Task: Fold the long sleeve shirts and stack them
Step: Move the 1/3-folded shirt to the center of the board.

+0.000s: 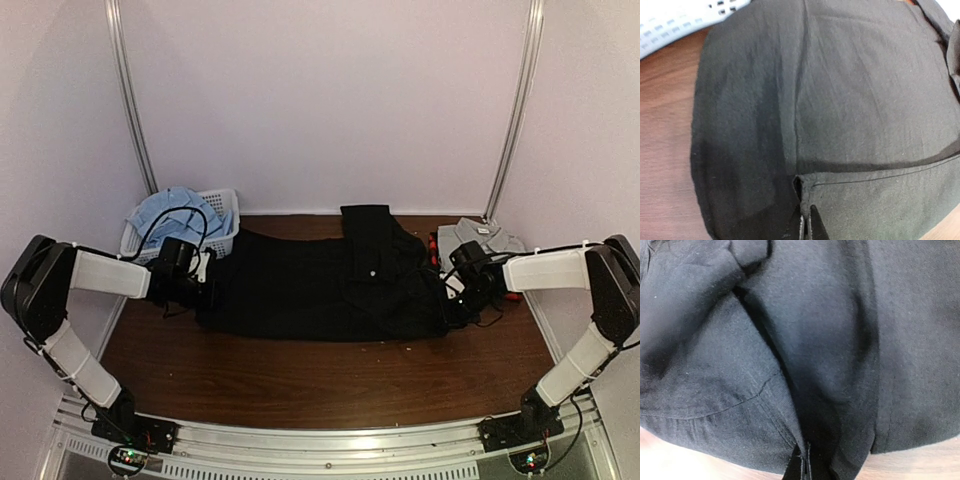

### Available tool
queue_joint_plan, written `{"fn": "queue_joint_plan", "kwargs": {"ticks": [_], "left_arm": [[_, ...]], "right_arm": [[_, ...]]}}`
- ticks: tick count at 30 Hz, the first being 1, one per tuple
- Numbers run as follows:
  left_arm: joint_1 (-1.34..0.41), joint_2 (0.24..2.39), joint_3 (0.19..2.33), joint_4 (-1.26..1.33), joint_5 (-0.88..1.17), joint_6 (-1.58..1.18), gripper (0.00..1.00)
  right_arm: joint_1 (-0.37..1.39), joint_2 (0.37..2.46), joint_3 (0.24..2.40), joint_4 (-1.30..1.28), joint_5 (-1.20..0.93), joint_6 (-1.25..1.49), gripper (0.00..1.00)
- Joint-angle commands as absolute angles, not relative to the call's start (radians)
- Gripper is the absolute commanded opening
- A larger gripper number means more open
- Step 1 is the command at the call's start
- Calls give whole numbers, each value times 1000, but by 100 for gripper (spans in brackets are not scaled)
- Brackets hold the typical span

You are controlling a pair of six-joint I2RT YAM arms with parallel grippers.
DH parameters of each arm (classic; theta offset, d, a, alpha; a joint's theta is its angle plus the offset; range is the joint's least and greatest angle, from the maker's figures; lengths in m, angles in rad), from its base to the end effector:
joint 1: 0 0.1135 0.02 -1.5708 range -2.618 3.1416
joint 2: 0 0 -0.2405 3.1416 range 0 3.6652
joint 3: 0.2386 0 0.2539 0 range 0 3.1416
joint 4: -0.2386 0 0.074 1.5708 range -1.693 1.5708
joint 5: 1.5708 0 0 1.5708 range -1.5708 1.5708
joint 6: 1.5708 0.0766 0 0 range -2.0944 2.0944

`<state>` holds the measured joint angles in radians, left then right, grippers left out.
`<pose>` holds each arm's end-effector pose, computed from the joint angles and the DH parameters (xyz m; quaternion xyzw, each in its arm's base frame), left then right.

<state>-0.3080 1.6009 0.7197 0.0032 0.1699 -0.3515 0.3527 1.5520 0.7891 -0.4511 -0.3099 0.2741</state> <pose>0.3067 -0.1112 0.0867 0.0084 0.9376 -0.1851 0.2942 0.2609 0.1209 0.0892 -0.0656 0.9705 0.1985 0.1200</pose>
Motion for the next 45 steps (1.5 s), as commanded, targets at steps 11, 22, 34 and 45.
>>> {"fn": "queue_joint_plan", "kwargs": {"ticks": [11, 22, 34, 45], "left_arm": [[-301, 1513, 691, 5, 66, -379, 0], [-301, 1585, 675, 10, 29, -397, 0], [-302, 1578, 676, 31, 84, -388, 20], [-342, 1320, 634, 44, 157, -421, 73]], "right_arm": [[311, 1474, 762, -455, -214, 322, 0], [278, 1482, 747, -427, -160, 342, 0], [281, 1447, 762, -413, -205, 334, 37], [407, 1337, 779, -387, -188, 378, 38]]}}
